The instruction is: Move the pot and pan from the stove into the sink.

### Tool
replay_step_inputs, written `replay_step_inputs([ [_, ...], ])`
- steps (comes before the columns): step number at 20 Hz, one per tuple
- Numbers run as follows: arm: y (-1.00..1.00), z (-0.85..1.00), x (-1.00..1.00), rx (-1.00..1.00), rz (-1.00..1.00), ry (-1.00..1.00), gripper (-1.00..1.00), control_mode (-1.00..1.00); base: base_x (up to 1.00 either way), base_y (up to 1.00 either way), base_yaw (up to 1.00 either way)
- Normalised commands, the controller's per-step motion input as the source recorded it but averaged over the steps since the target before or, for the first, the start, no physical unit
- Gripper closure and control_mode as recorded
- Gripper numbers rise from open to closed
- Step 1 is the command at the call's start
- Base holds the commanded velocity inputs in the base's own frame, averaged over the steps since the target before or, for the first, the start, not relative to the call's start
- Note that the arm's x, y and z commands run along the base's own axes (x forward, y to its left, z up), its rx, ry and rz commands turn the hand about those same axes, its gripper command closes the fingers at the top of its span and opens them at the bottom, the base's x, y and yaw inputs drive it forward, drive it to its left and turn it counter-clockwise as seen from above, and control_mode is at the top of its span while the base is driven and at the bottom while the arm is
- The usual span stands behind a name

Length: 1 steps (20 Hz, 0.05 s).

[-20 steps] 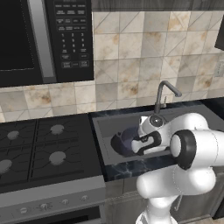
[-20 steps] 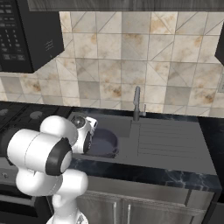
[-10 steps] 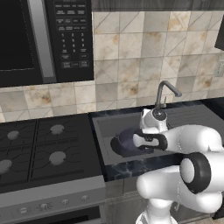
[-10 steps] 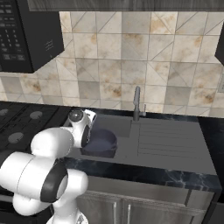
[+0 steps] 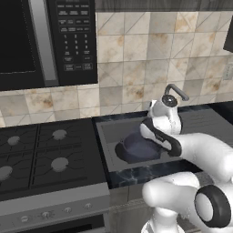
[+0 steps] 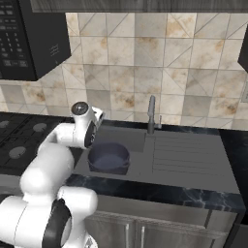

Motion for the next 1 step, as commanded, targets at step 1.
replay_step_inputs([
  [1,0.00,0.33,-0.68,0.00,0.00,0.08,-1.00,-1.00,0.00,0.00,0.00],
])
